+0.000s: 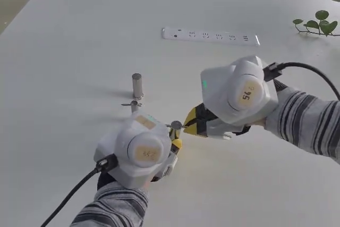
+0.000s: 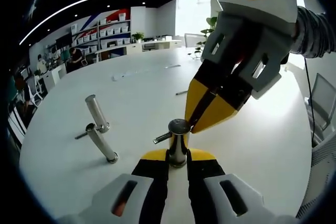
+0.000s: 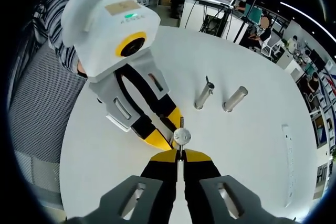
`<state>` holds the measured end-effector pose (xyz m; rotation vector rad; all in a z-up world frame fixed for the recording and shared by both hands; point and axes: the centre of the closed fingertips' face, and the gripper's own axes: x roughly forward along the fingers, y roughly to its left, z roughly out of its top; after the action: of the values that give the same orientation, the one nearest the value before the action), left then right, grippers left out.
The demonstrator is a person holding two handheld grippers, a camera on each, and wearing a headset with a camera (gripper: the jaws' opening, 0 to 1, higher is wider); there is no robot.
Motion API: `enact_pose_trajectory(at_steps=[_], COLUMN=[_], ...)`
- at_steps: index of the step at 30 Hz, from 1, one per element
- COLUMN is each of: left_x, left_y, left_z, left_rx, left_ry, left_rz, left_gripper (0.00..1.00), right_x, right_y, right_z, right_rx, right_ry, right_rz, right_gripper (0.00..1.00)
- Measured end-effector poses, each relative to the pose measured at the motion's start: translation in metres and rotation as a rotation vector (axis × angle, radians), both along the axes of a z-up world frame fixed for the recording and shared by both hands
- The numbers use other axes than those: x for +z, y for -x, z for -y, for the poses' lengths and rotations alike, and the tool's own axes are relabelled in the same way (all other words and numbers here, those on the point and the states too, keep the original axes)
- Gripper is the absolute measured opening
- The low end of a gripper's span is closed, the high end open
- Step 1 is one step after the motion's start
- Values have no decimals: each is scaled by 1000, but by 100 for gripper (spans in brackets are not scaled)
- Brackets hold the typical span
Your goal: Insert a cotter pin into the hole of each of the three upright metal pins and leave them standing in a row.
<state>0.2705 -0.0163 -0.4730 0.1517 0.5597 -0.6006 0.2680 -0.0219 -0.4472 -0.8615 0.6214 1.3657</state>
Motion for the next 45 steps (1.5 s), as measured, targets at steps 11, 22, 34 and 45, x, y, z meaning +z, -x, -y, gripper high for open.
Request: enact_pose_trajectory(at_steps=[11,22,34,45], left_x=[0,-1,-2,-2], left_y=[-1,-1,-1,0], left_z=[1,1,1,1], left_rx=[0,8,9,5], left_ry=[13,27,26,22], left_rz=[-6,-9,-15,-17], left_gripper=[9,9,9,10], right_x=[7,7,7,6], right_y=[0,-1,1,1], right_z=[5,17,11,9], right_rx=[-61,-109,-93,-96], right_ry=[-31,-35,-38,-31], right_rz=[-26,-55,-34,-29], right_gripper=[9,1,0,0])
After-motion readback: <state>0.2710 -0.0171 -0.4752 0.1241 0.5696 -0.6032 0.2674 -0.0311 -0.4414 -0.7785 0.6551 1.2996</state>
